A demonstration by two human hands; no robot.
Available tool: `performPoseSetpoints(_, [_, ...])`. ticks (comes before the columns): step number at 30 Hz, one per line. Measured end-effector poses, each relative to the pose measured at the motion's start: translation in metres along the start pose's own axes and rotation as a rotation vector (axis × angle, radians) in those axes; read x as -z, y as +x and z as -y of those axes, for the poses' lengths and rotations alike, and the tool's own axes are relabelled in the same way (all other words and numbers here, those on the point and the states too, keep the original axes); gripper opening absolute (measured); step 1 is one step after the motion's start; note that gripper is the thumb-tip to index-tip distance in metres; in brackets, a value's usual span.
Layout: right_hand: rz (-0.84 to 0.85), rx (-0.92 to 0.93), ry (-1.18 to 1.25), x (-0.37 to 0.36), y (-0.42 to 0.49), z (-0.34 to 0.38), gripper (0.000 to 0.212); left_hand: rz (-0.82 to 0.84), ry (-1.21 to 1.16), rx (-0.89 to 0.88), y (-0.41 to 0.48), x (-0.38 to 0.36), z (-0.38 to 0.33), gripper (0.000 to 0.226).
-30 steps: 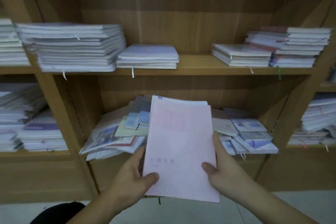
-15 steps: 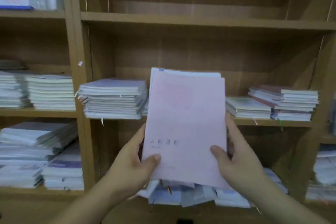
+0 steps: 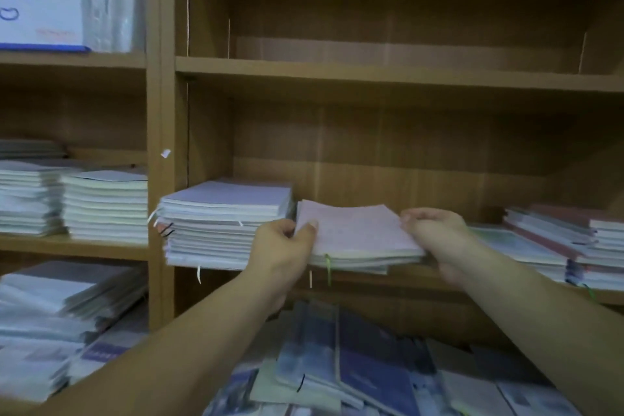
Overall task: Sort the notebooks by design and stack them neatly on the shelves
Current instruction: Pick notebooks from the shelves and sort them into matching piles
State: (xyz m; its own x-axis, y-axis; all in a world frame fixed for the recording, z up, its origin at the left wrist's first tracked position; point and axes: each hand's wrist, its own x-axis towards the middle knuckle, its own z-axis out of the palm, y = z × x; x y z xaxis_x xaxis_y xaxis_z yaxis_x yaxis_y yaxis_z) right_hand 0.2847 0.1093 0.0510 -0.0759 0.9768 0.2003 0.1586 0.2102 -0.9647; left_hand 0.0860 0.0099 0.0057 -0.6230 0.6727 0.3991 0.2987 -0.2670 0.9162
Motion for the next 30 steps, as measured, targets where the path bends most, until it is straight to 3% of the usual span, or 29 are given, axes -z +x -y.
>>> performPoseSetpoints(3, [0.247, -0.128, 0.210, -0.006, 0.007, -0.003, 0.054, -0.064, -0.089, 0.036, -0.002, -0.003, 0.002, 0.036])
performPoseSetpoints(6, [0.432, 0.000, 0.054, -0.001, 0.004, -0.023, 0.104, -0.008, 0.018, -0.098, -0.028, 0.007, 0.015, 0.023])
performPoseSetpoints(8, [0.437, 0.112, -0.107, 0.006, 0.002, -0.030, 0.113, 0.093, 0.175, -0.259, -0.043, 0.019, 0.018, 0.026])
performPoseSetpoints(10, [0.417, 0.216, -0.270, 0.011, -0.002, -0.031, 0.103, 0.093, 0.260, -0.357, -0.040, 0.028, 0.026, 0.035])
performPoseSetpoints(13, [0.289, 0.347, -0.446, 0.010, -0.002, -0.037, 0.086, 0.010, 0.377, -0.316, -0.019, 0.033, 0.034, 0.042])
performPoseSetpoints(15, [0.242, 0.352, -0.422, 0.004, 0.002, -0.044, 0.080, -0.023, 0.496, -0.310, -0.004, 0.032, 0.039, 0.046])
performPoseSetpoints(18, [0.194, 0.364, -0.356, -0.010, 0.008, -0.052, 0.079, -0.083, 0.616, -0.368, 0.006, 0.027, 0.045, 0.025])
performPoseSetpoints(21, [0.149, 0.373, -0.324, -0.023, 0.013, -0.053, 0.077, -0.134, 0.677, -0.362, 0.010, 0.023, 0.055, 0.042])
performPoseSetpoints(23, [0.136, 0.355, -0.298, -0.030, 0.018, -0.054, 0.064, -0.139, 0.666, -0.350, 0.014, 0.022, 0.062, 0.043])
performPoseSetpoints(26, [0.142, 0.378, -0.286, -0.037, 0.026, -0.060, 0.046, -0.074, 0.556, -0.346, 0.008, 0.019, 0.070, 0.034])
performPoseSetpoints(30, [0.162, 0.427, -0.199, -0.033, 0.019, -0.064, 0.029, 0.139, 0.463, -0.318, -0.016, 0.008, 0.084, 0.014])
